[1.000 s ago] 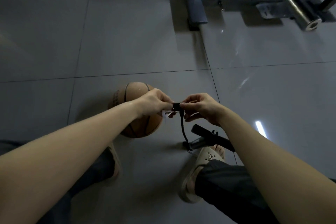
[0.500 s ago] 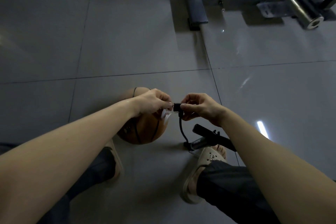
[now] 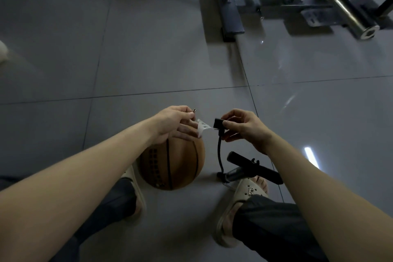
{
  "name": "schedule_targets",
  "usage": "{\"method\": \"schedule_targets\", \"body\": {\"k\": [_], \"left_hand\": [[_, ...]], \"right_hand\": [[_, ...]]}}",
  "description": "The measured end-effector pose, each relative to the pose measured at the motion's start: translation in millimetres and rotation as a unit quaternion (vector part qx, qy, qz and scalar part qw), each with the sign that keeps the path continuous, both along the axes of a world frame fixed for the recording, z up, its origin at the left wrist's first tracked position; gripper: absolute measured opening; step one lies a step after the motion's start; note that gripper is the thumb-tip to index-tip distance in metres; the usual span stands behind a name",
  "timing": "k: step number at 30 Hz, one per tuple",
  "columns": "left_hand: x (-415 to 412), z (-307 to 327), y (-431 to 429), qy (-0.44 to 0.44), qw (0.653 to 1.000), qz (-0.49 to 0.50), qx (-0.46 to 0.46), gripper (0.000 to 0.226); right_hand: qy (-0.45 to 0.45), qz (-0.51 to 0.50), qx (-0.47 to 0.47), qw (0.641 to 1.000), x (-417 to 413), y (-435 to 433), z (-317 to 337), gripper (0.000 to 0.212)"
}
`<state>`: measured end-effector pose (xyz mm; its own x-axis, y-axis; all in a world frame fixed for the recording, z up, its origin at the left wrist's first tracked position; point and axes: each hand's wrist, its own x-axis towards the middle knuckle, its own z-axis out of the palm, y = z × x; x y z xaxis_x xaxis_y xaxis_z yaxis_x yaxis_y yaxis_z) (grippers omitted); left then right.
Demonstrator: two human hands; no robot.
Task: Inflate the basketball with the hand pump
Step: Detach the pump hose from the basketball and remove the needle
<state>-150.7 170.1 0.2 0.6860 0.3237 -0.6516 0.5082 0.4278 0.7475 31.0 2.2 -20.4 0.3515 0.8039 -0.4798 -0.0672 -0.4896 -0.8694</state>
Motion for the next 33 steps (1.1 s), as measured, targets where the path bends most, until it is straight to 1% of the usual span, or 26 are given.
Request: {"method": "schedule_targets", "body": {"k": [1, 3, 6, 9, 16, 18, 21, 23, 25, 27, 28, 30, 31, 33], "left_hand": [[0, -2, 0, -0.011, 1.0, 0.006, -0.027, 0.015], [3, -4, -3, -0.026, 0.998, 0.016, -0.05, 0.015], [8, -6, -7, -0.035, 0.998, 0.031, -0.044, 0.015], [11, -4, -10, -0.031, 0.998, 0.042, -0.041, 0.015], [14, -1, -15, -0.037, 0.995, 0.074, -0.051, 0.012], [14, 0, -17, -0.043, 0.994, 0.082, -0.058, 0.013], [17, 3, -20, -0.04, 0.993, 0.092, -0.061, 0.013], [19, 4, -21, -0.025, 0.993, 0.1, -0.065, 0.012], [18, 5, -21, -0.004, 0.992, 0.097, -0.079, 0.012], [17, 6, -20, 0.007, 0.99, 0.094, -0.101, 0.014], [16, 5, -19, 0.008, 0.989, 0.099, -0.108, 0.014], [15, 5, -16, 0.007, 0.988, 0.11, -0.104, 0.015], [15, 6, -14, 0.011, 0.989, 0.11, -0.093, 0.016], [14, 8, -12, 0.026, 0.992, 0.106, -0.065, 0.018]], "right_hand": [[-0.011, 0.002, 0.0, 1.0, 0, 0, 0, 0.02], [-0.057, 0.022, -0.005, 0.998, 0, 1, 0, 0.019], [-0.155, 0.071, -0.024, 0.985, -6, 9, 2, 0.025], [-0.21, 0.107, -0.041, 0.971, -16, 17, 6, 0.031], [-0.337, 0.171, -0.066, 0.924, -36, 23, 8, 0.023], [-0.347, 0.188, -0.066, 0.917, -38, 23, 7, 0.019], [-0.329, 0.203, -0.045, 0.921, -44, 20, 5, 0.018], [-0.326, 0.203, -0.031, 0.923, -48, 18, 5, 0.016], [-0.329, 0.195, -0.023, 0.924, -51, 17, 5, 0.009], [-0.33, 0.189, -0.013, 0.925, -53, 15, 5, 0.017], [-0.326, 0.191, -0.011, 0.926, -54, 15, 6, 0.017], [-0.321, 0.197, -0.002, 0.926, -56, 13, 5, 0.017], [-0.323, 0.195, 0.002, 0.926, -56, 12, 5, 0.02], [-0.335, 0.187, 0.002, 0.923, -55, 10, 5, 0.036]]}}
